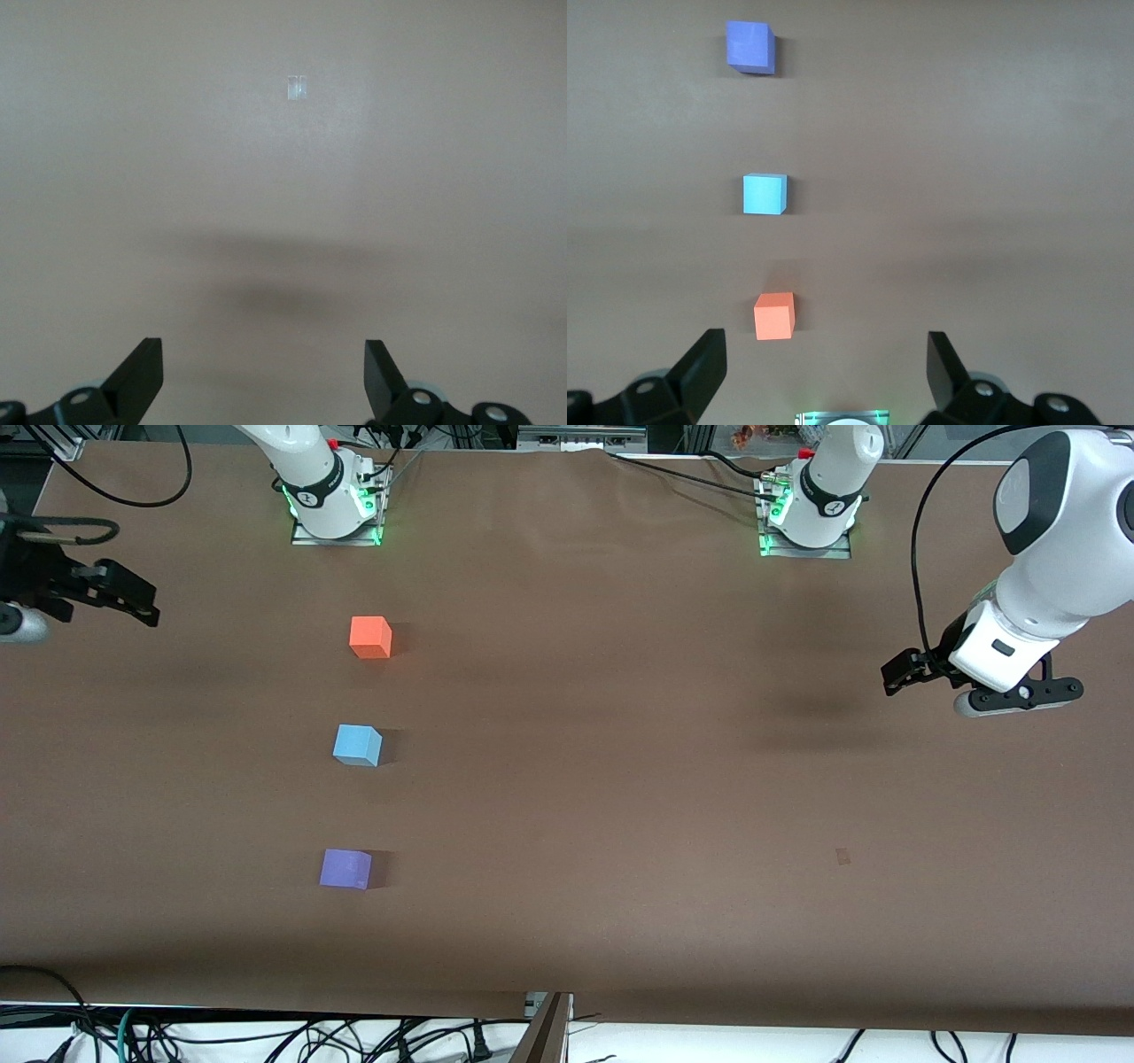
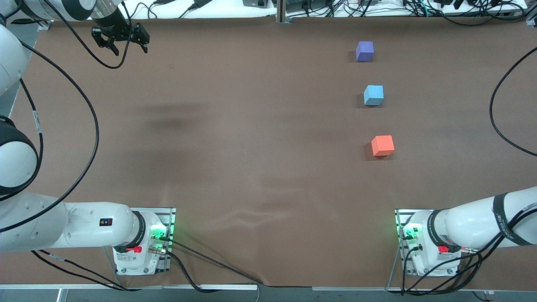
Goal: Place blue block between orange and purple blocks
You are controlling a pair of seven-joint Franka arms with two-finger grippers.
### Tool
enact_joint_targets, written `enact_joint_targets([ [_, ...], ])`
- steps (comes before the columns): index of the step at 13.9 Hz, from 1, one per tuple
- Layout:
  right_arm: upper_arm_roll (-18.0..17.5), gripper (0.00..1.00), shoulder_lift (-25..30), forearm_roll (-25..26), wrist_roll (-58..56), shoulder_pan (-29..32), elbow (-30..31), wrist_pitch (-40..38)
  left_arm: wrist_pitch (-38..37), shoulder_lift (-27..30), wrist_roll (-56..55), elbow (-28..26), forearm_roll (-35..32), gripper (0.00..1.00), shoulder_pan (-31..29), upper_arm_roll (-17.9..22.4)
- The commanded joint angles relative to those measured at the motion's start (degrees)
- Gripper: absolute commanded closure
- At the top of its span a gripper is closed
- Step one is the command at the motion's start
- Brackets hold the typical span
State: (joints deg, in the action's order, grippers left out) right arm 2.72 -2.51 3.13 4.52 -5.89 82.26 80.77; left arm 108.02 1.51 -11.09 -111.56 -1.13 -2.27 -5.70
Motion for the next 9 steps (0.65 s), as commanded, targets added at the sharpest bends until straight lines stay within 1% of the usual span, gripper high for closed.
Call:
enact_joint_targets([
  [1, -2.46, 0.00, 3.03, -1.62, -3.01, 4.22, 3.69, -0.26, -0.35, -0.62, 2.22, 2.30, 0.51, 0.00, -0.64, -0.27],
  [3, -2.63, 0.00, 2.96, -1.37, -3.46, 4.31, 4.84, 0.17, -3.67, -1.24, 2.21, 6.07, 0.42, 0.00, -0.64, -0.45],
  [5, -2.63, 0.00, 1.38, -1.02, -3.55, 3.79, 3.71, 0.18, -6.85, -1.33, 2.30, 9.07, 0.42, 0.00, -0.64, -0.45],
  [9, -2.63, 0.00, 0.93, -0.67, -3.55, 3.69, 3.52, 0.18, -11.16, -1.33, 2.30, 15.31, 0.25, 0.00, -0.64, -0.45],
])
